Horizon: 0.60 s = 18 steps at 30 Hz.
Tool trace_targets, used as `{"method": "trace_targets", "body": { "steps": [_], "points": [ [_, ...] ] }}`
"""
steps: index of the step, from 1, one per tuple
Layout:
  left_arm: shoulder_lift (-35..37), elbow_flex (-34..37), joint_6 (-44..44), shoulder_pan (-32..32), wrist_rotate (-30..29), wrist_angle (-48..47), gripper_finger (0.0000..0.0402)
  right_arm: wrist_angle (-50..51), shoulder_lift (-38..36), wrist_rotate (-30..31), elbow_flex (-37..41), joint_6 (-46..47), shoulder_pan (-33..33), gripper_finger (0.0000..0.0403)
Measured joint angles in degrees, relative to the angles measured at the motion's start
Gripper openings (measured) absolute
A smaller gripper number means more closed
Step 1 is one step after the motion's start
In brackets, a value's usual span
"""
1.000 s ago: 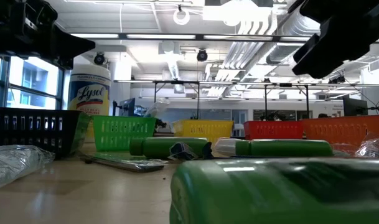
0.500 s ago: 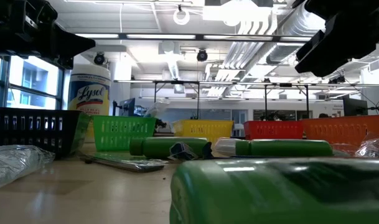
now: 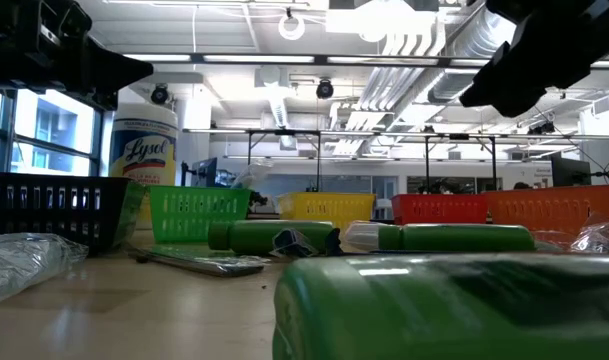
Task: Pick & Place Travel size toiletries
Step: Put the black comb into the red bin
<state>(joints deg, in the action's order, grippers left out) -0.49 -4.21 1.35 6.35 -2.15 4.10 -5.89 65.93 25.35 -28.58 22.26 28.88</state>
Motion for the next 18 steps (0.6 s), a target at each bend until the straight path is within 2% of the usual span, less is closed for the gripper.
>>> {"method": "trace_targets", "body": {
  "steps": [10,18],
  "points": [
    [0.0,0.0,-1.1,0.0,0.0,-1.3,0.0,-2.3,0.1,0.1,0.0,0.0,0.0,0.0002],
    [0.0,0.0,-0.9,0.0,0.0,-0.7,0.0,-5.6,4.1,1.3,0.0,-0.1,0.0,0.0002]
  ]
}}
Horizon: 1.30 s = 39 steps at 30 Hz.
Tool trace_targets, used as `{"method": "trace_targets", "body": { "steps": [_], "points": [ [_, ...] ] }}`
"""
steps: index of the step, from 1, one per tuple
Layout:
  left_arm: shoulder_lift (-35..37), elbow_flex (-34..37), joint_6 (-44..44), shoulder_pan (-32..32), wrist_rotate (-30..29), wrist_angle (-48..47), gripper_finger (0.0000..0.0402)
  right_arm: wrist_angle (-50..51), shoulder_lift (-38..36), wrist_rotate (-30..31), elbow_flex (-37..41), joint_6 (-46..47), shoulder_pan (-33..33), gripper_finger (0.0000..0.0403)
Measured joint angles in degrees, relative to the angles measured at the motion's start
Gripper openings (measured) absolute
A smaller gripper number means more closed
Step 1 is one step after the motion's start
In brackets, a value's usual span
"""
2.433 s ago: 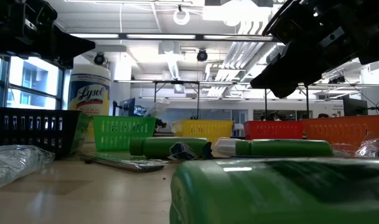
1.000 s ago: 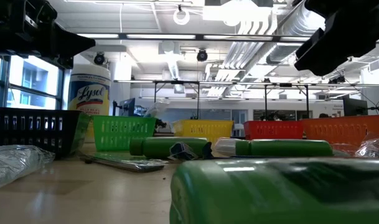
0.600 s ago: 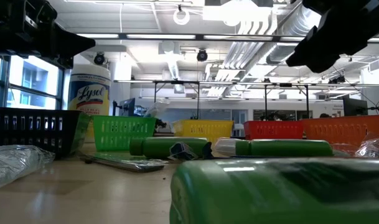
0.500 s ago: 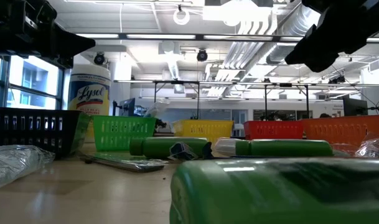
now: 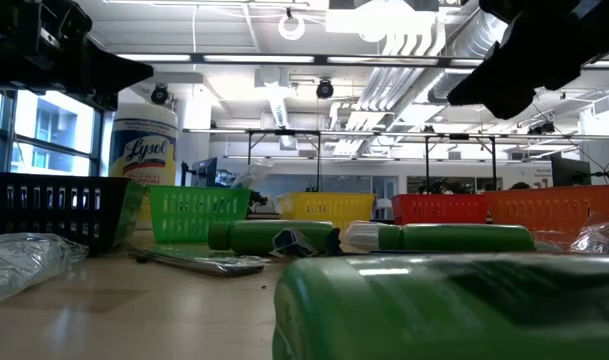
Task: Pick & Place Travel size toiletries
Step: Put the black comb into the red bin
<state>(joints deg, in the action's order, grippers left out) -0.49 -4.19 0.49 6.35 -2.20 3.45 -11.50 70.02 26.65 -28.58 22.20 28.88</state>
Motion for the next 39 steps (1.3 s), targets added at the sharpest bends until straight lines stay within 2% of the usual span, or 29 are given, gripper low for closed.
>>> {"method": "trace_targets", "body": {
  "steps": [7,39],
  "points": [
    [0.0,0.0,0.0,0.0,0.0,0.0,0.0,0.6,1.7,-3.3,0.0,0.2,0.0,0.0002],
    [0.0,0.0,-0.2,0.0,0.0,-0.2,0.0,1.4,1.7,-4.1,0.0,-1.4,-0.9,0.0003]
  ]
}}
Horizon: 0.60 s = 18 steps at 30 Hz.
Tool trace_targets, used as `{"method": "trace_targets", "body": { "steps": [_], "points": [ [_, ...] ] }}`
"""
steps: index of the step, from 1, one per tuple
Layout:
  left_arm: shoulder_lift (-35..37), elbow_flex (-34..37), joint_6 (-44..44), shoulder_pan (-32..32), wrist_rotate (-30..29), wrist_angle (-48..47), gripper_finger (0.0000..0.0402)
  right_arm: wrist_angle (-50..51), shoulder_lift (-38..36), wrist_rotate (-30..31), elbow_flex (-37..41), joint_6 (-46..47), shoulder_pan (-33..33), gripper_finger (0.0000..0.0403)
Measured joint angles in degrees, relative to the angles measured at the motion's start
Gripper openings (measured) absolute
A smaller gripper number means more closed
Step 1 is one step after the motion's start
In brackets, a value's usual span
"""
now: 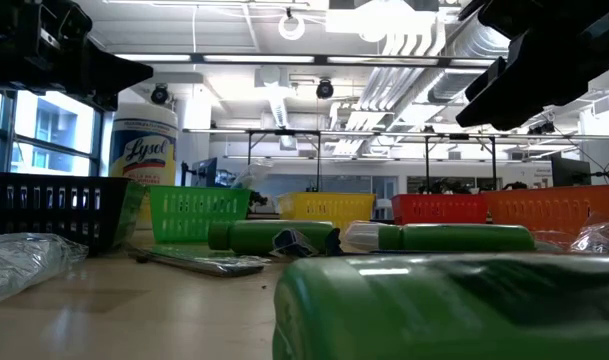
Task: Pick & Place Travel size toiletries
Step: Put the black comb into the red bin
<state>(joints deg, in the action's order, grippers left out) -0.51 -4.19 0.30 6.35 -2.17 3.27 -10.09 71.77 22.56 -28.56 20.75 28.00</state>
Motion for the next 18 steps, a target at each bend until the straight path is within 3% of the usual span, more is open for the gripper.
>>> {"method": "trace_targets", "body": {
  "steps": [4,10,14,18],
  "points": [
    [0.0,0.0,0.0,0.0,0.0,0.0,0.0,1.4,0.0,4.0,0.0,1.6,-2.4,0.0002],
    [0.0,0.0,0.8,0.0,0.0,0.0,0.0,3.7,0.6,-1.6,0.0,4.8,-6.8,0.0002],
    [0.0,0.0,1.5,0.0,0.0,0.0,0.0,6.0,0.7,-3.4,-0.9,4.5,-5.1,0.0002],
    [0.0,0.0,1.7,0.0,0.0,-0.1,0.0,16.9,0.7,-4.8,-6.7,7.3,-0.2,0.0002]
  ]
}}
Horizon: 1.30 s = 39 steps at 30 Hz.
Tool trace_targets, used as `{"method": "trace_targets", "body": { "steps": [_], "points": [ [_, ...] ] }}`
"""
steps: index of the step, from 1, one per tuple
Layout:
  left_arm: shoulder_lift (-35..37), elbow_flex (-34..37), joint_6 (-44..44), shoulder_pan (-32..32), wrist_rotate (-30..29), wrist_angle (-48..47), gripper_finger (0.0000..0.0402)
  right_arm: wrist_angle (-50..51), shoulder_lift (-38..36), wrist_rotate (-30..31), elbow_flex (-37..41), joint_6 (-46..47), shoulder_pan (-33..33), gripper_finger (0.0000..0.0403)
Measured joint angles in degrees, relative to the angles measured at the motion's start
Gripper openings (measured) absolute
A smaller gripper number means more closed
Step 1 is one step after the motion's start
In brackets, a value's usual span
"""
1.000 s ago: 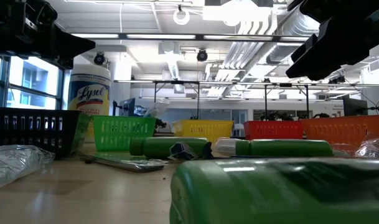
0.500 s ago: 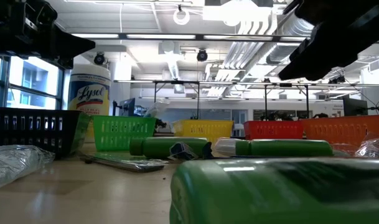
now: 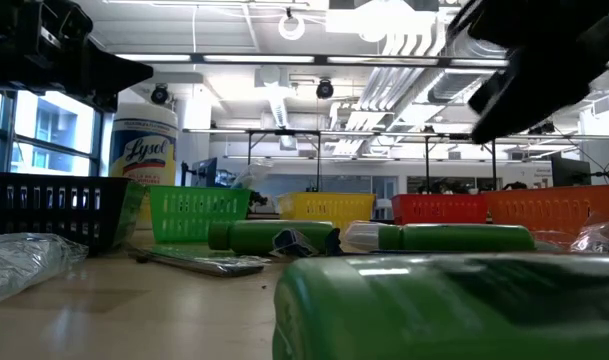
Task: Pick & Place Travel size toiletries
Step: Put the black comb into the red bin
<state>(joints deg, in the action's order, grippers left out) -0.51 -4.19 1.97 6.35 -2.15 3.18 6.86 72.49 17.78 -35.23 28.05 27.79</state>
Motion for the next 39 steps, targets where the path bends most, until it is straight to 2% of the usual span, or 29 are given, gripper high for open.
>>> {"method": "trace_targets", "body": {
  "steps": [4,8,15,19,24,27,31,35,39],
  "points": [
    [0.0,0.0,0.4,0.0,0.0,-0.7,0.0,12.0,0.0,-1.5,-6.3,7.2,5.8,0.0002],
    [0.0,0.0,1.3,0.0,0.0,-1.5,0.0,17.0,0.0,-4.3,-10.0,15.6,10.8,0.0002],
    [0.0,0.0,1.3,0.0,0.0,-1.7,0.0,19.0,3.2,-14.5,-11.4,40.6,18.3,0.0002],
    [0.0,0.0,1.3,0.0,0.0,-1.8,0.0,24.9,6.7,-19.5,-11.4,55.4,22.1,0.0002],
    [0.0,0.0,1.3,0.0,0.0,-1.7,0.0,29.0,9.6,-26.6,-11.3,63.5,22.8,0.0002],
    [0.0,0.0,1.3,0.0,0.0,-1.7,0.0,27.1,9.7,-25.9,-11.3,64.0,22.5,0.0009],
    [0.0,0.0,1.3,0.0,0.0,-1.7,0.0,24.4,9.7,-23.3,-11.3,64.2,21.9,0.0059],
    [0.0,0.0,1.3,0.0,0.0,-1.6,0.0,25.3,9.7,-17.3,-11.3,67.9,21.6,0.0147],
    [0.0,0.0,1.3,0.0,0.0,-1.6,0.0,28.0,10.8,-17.7,-11.3,73.4,20.3,0.0236]
  ]
}}
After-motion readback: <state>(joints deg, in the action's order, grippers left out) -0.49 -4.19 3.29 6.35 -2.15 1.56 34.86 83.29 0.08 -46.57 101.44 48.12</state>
